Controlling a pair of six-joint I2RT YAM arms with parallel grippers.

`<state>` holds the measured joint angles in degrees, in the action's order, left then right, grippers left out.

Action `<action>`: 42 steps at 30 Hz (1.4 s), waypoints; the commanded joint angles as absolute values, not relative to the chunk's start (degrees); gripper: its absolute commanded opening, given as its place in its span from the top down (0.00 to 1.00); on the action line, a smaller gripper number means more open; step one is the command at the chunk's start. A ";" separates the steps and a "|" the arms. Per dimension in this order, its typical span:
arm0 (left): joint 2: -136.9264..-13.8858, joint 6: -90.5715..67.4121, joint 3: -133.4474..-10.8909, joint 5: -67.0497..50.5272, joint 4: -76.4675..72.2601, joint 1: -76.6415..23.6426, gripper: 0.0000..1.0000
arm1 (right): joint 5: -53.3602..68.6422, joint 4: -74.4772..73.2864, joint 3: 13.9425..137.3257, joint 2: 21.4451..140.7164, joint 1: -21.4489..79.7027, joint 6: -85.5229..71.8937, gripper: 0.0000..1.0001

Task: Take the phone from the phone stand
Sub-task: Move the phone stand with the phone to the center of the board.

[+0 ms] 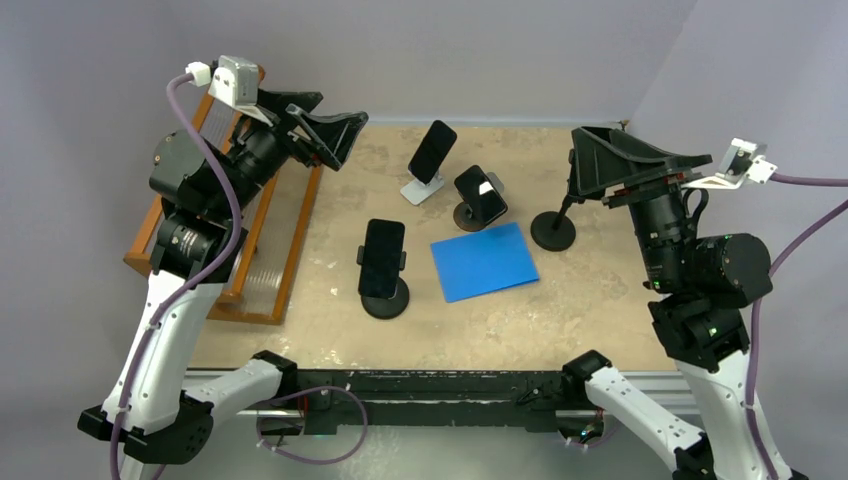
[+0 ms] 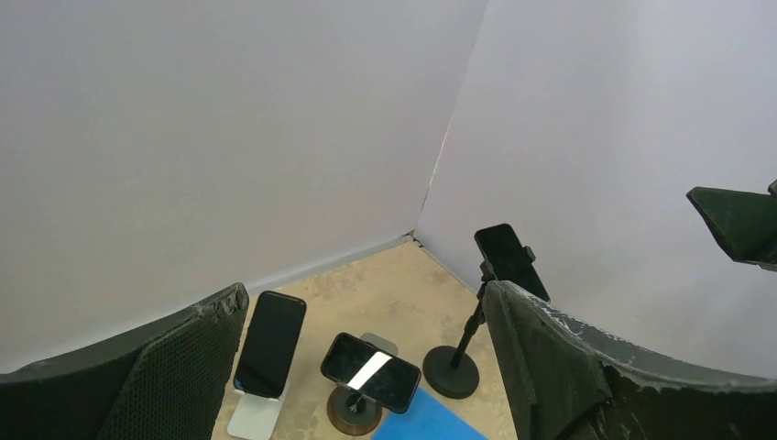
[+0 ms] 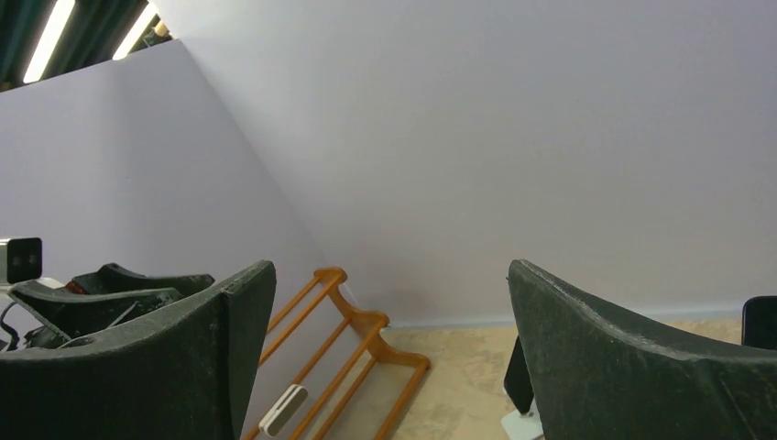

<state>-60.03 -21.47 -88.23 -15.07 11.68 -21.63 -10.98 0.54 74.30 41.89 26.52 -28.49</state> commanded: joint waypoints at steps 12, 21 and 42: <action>-47.67 -18.89 -74.46 -12.86 4.46 -21.01 0.00 | -6.81 3.55 73.91 46.34 26.04 -23.09 0.08; -39.74 -15.41 -61.80 -16.34 2.86 -21.01 0.00 | -9.15 2.58 69.05 48.57 27.77 -23.51 0.11; -33.95 -21.58 -54.97 -17.82 15.34 -21.01 0.00 | -13.76 16.38 45.82 44.20 44.55 -29.43 0.03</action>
<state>-35.97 -19.22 -55.44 -18.83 13.23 -21.39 -17.78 6.85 50.59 48.16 44.36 -24.82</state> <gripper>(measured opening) 0.994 0.952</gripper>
